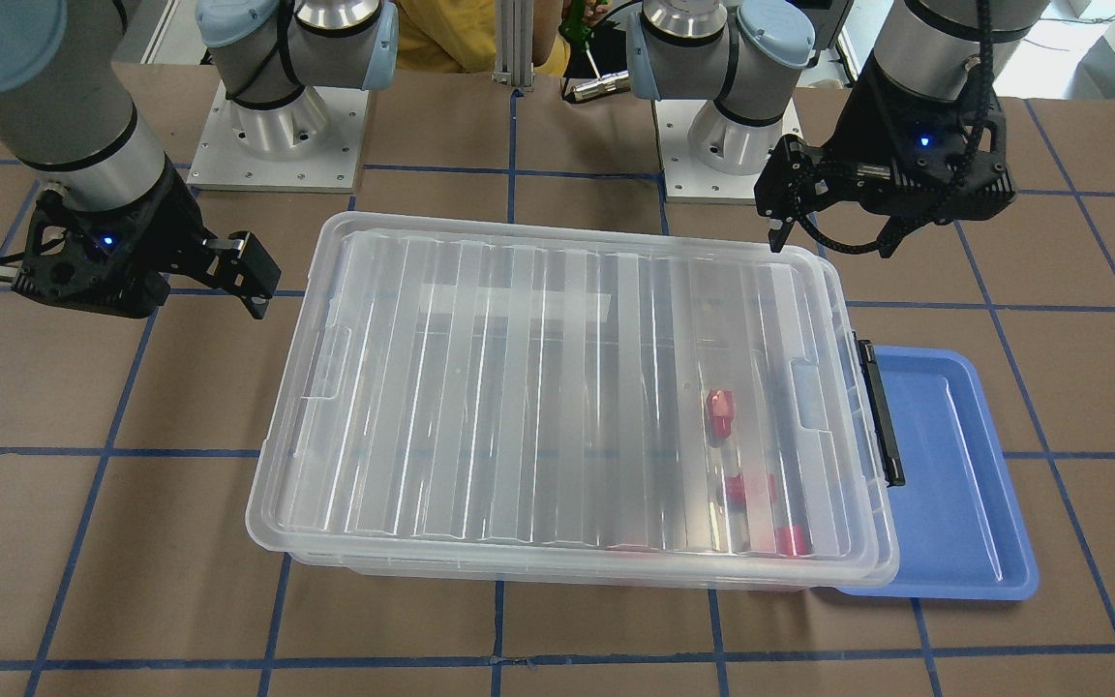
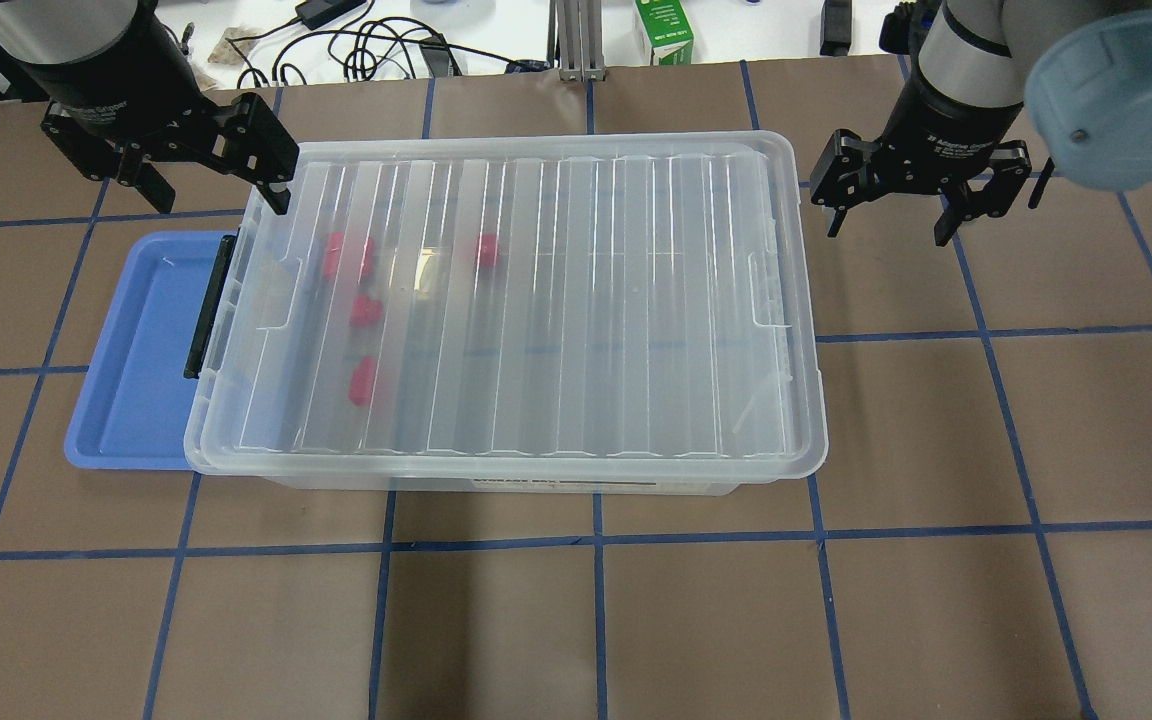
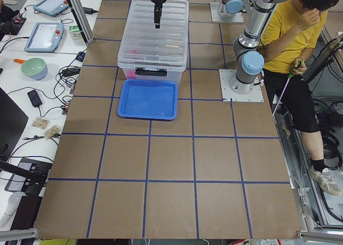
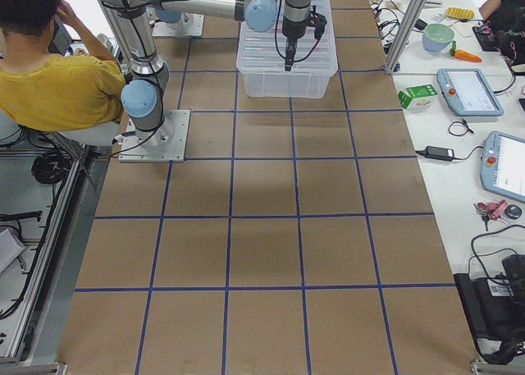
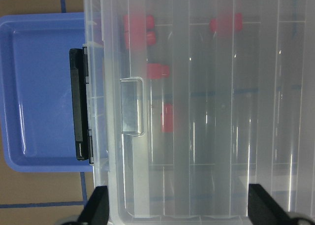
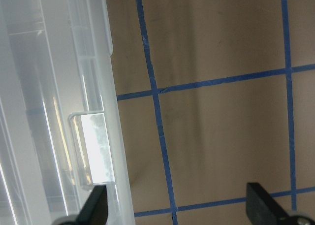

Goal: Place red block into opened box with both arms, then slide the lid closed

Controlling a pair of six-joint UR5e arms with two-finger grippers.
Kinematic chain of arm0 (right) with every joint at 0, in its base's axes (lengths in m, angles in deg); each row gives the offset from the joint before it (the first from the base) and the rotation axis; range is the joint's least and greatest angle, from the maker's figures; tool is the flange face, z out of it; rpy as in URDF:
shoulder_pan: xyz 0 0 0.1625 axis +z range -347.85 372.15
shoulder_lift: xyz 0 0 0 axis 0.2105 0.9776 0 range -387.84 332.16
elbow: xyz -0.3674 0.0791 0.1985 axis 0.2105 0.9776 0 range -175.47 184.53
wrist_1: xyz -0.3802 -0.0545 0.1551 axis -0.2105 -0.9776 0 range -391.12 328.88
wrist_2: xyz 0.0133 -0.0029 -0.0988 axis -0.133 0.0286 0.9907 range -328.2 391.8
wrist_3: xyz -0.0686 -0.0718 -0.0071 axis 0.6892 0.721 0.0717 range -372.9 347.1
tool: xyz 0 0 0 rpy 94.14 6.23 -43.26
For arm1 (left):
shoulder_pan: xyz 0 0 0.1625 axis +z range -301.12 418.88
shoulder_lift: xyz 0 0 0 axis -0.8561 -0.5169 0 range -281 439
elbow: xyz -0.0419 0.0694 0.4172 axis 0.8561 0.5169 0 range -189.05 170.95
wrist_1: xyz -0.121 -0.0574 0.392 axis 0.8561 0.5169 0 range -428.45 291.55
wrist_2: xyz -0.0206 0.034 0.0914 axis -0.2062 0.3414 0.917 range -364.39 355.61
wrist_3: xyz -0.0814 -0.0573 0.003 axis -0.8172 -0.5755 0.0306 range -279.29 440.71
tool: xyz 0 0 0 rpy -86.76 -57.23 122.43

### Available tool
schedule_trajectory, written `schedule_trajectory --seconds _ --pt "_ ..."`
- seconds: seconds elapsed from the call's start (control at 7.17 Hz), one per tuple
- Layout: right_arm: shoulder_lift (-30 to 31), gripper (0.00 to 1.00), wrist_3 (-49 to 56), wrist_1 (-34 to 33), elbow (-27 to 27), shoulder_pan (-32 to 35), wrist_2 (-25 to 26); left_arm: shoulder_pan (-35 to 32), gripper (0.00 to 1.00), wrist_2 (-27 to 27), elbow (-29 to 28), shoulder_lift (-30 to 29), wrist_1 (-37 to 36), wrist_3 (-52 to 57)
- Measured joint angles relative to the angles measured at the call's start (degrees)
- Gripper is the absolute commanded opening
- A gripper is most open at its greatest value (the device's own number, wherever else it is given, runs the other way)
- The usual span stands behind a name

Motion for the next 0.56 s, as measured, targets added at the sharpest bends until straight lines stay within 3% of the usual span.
schedule_trajectory --seconds 0.56 --pt "3.61 1.00 -0.48 4.33 0.48 0.00 -0.31 0.01 1.00 0.02 -0.07 0.00 0.00 -0.03"
